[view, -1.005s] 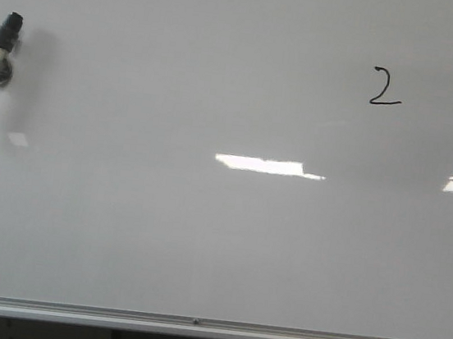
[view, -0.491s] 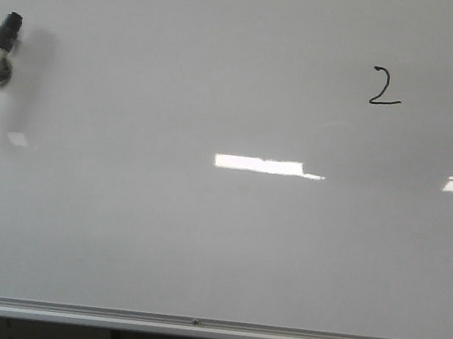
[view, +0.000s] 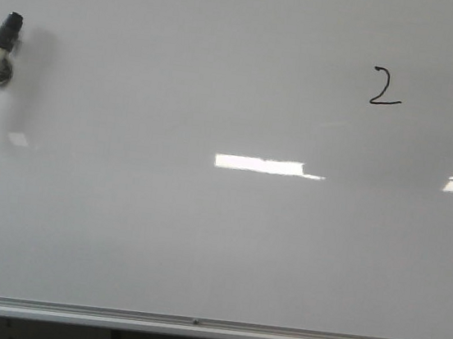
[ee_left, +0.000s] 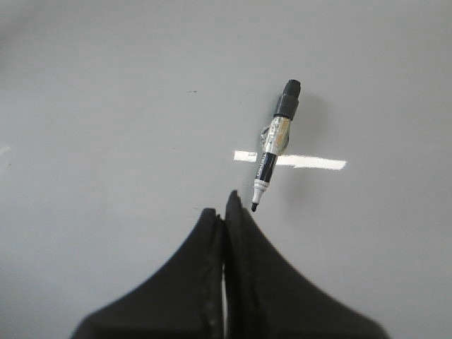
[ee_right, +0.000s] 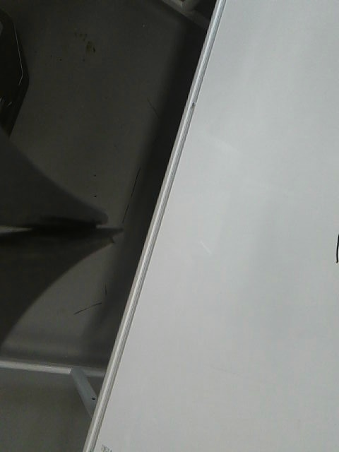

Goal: Write number 2 on whiteboard

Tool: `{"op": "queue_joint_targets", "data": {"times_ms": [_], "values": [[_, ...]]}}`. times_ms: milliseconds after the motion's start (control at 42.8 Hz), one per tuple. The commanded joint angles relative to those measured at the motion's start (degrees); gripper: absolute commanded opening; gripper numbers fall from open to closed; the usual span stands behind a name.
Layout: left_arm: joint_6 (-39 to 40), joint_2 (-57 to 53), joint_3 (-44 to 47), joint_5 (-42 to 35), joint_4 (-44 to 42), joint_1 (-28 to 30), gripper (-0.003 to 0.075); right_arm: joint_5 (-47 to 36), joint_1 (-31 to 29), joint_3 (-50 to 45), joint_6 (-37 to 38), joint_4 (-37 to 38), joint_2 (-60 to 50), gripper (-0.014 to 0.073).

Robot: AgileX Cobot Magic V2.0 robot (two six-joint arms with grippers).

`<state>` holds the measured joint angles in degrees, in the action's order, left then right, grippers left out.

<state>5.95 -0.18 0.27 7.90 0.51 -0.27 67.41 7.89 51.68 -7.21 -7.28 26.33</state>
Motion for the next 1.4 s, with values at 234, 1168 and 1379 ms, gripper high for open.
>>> {"op": "queue_joint_targets", "data": {"times_ms": [234,1168,1379], "values": [[0.5,-1.7,2.0,-6.3,0.6,0.1,-0.0020,-3.4,-0.2,1.2,0.0,0.2,0.4,-0.0068],[-8.2,-1.7,2.0,-10.0,3.7,0.1,-0.0020,-3.4,-0.2,1.2,0.0,0.2,0.4,-0.0068],[-8.2,-1.7,2.0,-10.0,3.7,0.1,-0.0020,-3.4,-0.2,1.2,0.0,0.2,0.4,-0.0068]]}}
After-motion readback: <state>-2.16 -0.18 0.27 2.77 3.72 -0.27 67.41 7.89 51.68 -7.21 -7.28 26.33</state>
